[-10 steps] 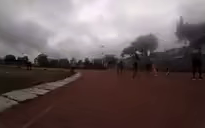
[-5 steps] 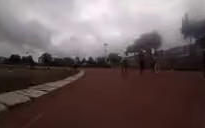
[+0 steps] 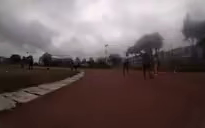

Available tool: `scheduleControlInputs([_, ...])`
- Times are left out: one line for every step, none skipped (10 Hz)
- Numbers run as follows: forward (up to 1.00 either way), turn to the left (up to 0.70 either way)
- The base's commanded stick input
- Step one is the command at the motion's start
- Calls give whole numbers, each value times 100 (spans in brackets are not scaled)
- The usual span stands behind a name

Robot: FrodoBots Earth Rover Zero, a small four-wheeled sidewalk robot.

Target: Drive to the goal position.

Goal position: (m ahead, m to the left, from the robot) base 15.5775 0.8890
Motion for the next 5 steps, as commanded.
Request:
scheduleControlInputs([70, 6])
scheduleControlInputs([70, 26])
scheduleControlInputs([70, 35])
scheduleControlInputs([70, 35])
scheduleControlInputs([70, 0])
